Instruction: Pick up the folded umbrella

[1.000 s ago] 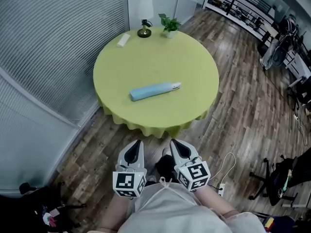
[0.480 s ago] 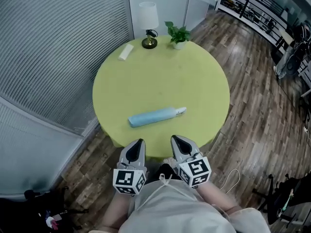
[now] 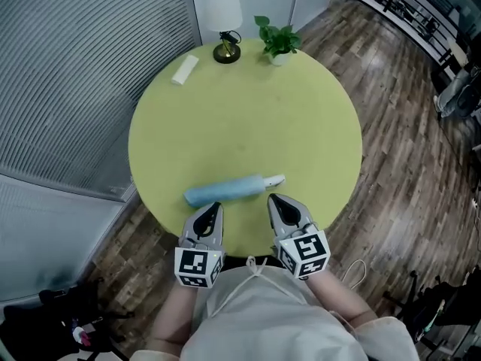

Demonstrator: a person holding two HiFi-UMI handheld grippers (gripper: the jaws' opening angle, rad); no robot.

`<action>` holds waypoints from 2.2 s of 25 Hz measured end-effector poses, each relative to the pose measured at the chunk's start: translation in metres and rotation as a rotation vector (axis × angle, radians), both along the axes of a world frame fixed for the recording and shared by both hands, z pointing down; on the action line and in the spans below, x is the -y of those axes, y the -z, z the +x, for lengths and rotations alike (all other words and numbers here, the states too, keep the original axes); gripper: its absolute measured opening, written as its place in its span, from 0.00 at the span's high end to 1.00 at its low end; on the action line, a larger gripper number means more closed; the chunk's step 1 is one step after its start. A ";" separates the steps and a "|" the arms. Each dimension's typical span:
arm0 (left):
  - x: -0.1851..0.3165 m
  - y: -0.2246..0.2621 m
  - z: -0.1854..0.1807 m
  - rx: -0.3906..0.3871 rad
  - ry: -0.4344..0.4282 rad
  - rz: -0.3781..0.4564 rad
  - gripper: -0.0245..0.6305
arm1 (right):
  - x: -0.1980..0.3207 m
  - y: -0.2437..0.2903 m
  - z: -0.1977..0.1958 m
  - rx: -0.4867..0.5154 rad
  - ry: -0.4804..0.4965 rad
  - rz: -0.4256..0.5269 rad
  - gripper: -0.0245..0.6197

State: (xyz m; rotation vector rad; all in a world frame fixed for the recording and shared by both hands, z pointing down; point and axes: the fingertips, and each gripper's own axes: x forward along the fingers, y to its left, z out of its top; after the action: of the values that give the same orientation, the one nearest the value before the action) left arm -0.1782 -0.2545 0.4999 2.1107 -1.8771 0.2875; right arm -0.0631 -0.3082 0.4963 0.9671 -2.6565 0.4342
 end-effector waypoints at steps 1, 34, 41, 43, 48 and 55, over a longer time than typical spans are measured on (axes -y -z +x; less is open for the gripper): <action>0.006 -0.007 0.000 0.022 -0.024 -0.025 0.95 | 0.004 -0.003 -0.001 -0.004 -0.004 -0.006 0.96; 0.073 -0.243 0.027 0.642 -0.928 -0.741 0.44 | 0.039 -0.088 0.015 -0.103 -0.273 -0.180 0.96; 0.080 -0.251 0.025 0.562 -0.965 -0.784 0.43 | 0.048 -0.093 0.022 -0.104 -0.307 -0.184 0.96; 0.078 -0.250 0.028 0.558 -0.961 -0.776 0.43 | 0.046 -0.093 0.027 -0.102 -0.318 -0.185 0.96; 0.074 -0.247 0.030 0.575 -0.947 -0.763 0.47 | 0.039 -0.086 0.026 -0.101 -0.323 -0.175 0.96; 0.069 -0.242 0.029 0.641 -0.873 -0.694 0.50 | 0.029 -0.079 0.025 -0.119 -0.312 -0.158 0.96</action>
State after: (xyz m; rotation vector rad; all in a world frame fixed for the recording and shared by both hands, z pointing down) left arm -0.1494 -0.3234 0.7416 2.2625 -0.6904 1.6712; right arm -0.0376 -0.3370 0.5753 1.3167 -2.3315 0.6217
